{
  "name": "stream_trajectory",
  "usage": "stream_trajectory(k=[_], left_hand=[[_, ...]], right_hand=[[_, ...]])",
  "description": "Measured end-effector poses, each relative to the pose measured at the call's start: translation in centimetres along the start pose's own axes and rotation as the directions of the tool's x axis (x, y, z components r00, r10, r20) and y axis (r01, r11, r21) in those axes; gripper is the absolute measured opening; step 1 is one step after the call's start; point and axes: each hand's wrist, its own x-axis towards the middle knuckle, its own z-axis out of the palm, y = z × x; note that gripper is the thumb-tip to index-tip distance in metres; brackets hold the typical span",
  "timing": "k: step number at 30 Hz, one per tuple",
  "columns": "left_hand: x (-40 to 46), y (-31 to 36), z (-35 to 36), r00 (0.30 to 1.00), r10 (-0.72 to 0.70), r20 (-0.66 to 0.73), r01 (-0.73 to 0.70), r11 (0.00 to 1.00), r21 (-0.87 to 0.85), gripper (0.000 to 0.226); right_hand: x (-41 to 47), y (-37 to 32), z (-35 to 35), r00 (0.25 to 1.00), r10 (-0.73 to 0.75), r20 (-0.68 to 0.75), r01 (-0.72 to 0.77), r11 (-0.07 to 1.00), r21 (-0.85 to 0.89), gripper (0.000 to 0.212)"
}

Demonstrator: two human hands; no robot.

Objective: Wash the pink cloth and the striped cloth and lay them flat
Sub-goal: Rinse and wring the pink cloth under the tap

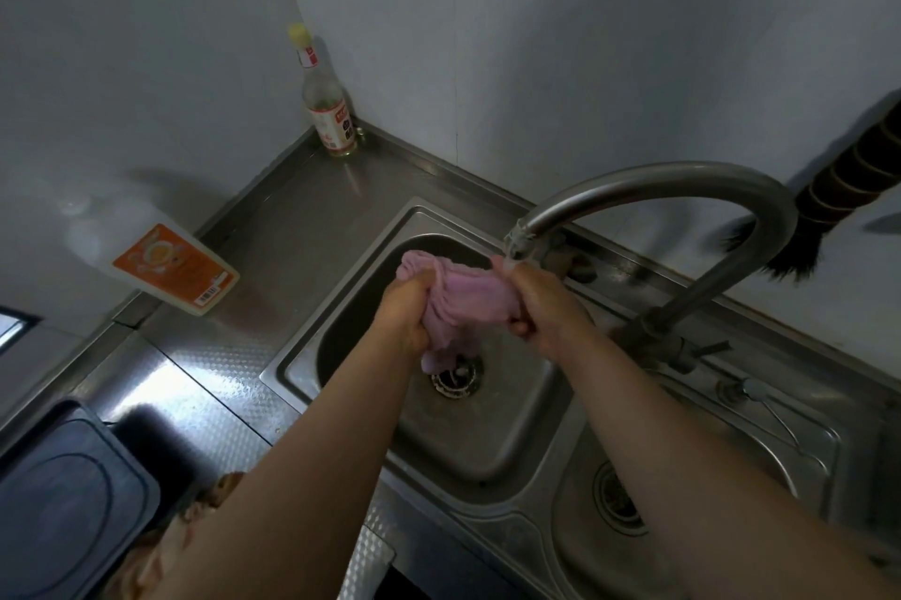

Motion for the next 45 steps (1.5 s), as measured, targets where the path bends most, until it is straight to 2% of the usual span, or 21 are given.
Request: stream_trajectory(k=[3, 7, 9, 12, 16, 18, 21, 23, 24, 25, 27, 28, 30, 32, 34, 35, 37, 39, 40, 42, 45], left_hand=[[-0.8, -0.4, 2.8, 0.999, 0.035, -0.021, -0.036, 0.998, -0.043, 0.021], [-3.0, -2.5, 6.3, 0.992, 0.124, 0.038, -0.122, 0.991, -0.059, 0.023], [-2.8, -2.7, 6.4, 0.991, 0.114, 0.062, -0.110, 0.992, -0.069, 0.022], [-1.9, -2.0, 6.0, 0.993, 0.116, -0.001, -0.116, 0.992, -0.050, 0.013], [-3.0, -3.3, 6.7, 0.992, 0.086, 0.096, -0.086, 0.996, -0.009, 0.020], [-3.0, -2.3, 6.6, 0.990, 0.136, 0.045, -0.138, 0.989, 0.060, 0.023], [-2.6, -0.9, 5.8, 0.993, 0.111, 0.041, -0.114, 0.990, 0.082, 0.025], [-3.3, -1.7, 5.8, 0.987, 0.012, 0.159, -0.027, 0.995, 0.093, 0.029], [-3.4, -2.1, 5.7, 0.975, 0.001, 0.224, -0.026, 0.994, 0.109, 0.029], [-3.3, -2.4, 5.6, 0.964, 0.001, 0.266, -0.031, 0.994, 0.109, 0.032], [-2.7, -1.7, 4.5, 0.946, -0.044, 0.320, 0.012, 0.995, 0.101, 0.059], [-2.3, -1.2, 3.7, 0.934, -0.071, 0.349, 0.041, 0.995, 0.092, 0.072], [-1.8, -0.3, 2.5, 0.910, -0.113, 0.400, 0.104, 0.994, 0.044, 0.077], [-2.0, 0.0, 1.7, 0.885, -0.141, 0.443, 0.118, 0.990, 0.079, 0.064], [-2.2, 0.2, 0.9, 0.839, -0.140, 0.526, 0.076, 0.987, 0.140, 0.050], [-2.1, 0.3, 0.4, 0.829, -0.132, 0.544, 0.045, 0.984, 0.170, 0.046], [-2.2, 0.7, -0.5, 0.849, -0.140, 0.509, -0.023, 0.954, 0.301, 0.041], [-2.5, 0.6, -0.9, 0.906, -0.089, 0.414, -0.120, 0.884, 0.452, 0.029], [-2.5, 0.4, -0.6, 0.936, -0.045, 0.348, -0.140, 0.863, 0.486, 0.028], [-2.3, -0.1, 0.5, 0.977, 0.066, 0.202, -0.149, 0.889, 0.433, 0.037], [-2.6, -0.5, 3.1, 0.992, 0.052, 0.117, -0.076, 0.975, 0.210, 0.040]], right_hand=[[-0.8, 0.2, 3.6, 0.978, -0.209, 0.015, 0.203, 0.925, -0.322, 0.031], [2.1, -0.9, 2.5, 0.901, -0.318, -0.296, 0.180, 0.893, -0.413, 0.024], [2.2, -0.3, 2.5, 0.906, -0.306, -0.292, 0.136, 0.865, -0.484, 0.023], [0.6, 0.8, 3.8, 0.930, -0.275, -0.246, 0.137, 0.876, -0.462, 0.033], [1.9, -0.5, 1.7, 0.881, -0.328, -0.341, 0.127, 0.858, -0.499, 0.030], [1.1, -0.5, 2.3, 0.881, -0.343, -0.326, 0.141, 0.848, -0.511, 0.033], [-0.1, 0.2, 3.5, 0.879, -0.416, -0.235, 0.173, 0.735, -0.656, 0.037], [1.0, -0.1, 1.9, 0.879, -0.418, -0.229, 0.094, 0.623, -0.777, 0.032], [2.2, -0.1, 0.6, 0.878, -0.390, -0.278, 0.049, 0.650, -0.758, 0.026], [2.7, -0.5, -0.4, 0.892, -0.327, -0.312, 0.039, 0.744, -0.667, 0.020], [2.7, -0.6, -1.6, 0.930, -0.248, -0.272, 0.126, 0.909, -0.398, 0.018], [2.7, -0.4, -1.8, 0.957, -0.235, -0.171, 0.185, 0.946, -0.267, 0.021], [1.8, 0.0, -1.5, 0.971, -0.212, 0.115, 0.222, 0.972, -0.081, 0.026], [0.9, 0.4, -1.2, 0.940, -0.225, 0.255, 0.267, 0.953, -0.144, 0.017], [0.8, 0.6, -1.2, 0.945, -0.252, 0.208, 0.302, 0.916, -0.264, 0.006], [0.8, 0.5, -1.4, 0.955, -0.263, 0.133, 0.293, 0.900, -0.322, 0.011], [1.5, -0.1, -2.5, 0.960, -0.264, -0.095, 0.210, 0.901, -0.379, 0.025], [2.0, -0.9, -3.4, 0.938, -0.166, -0.304, 0.121, 0.980, -0.160, 0.027], [2.1, -1.1, -3.3, 0.942, -0.090, -0.322, 0.095, 0.996, -0.001, 0.026], [1.1, -1.3, -1.6, 0.983, -0.068, -0.169, 0.080, 0.995, 0.061, 0.025], [-0.7, 1.2, 2.2, 0.987, -0.154, 0.048, 0.155, 0.987, -0.034, 0.029]])
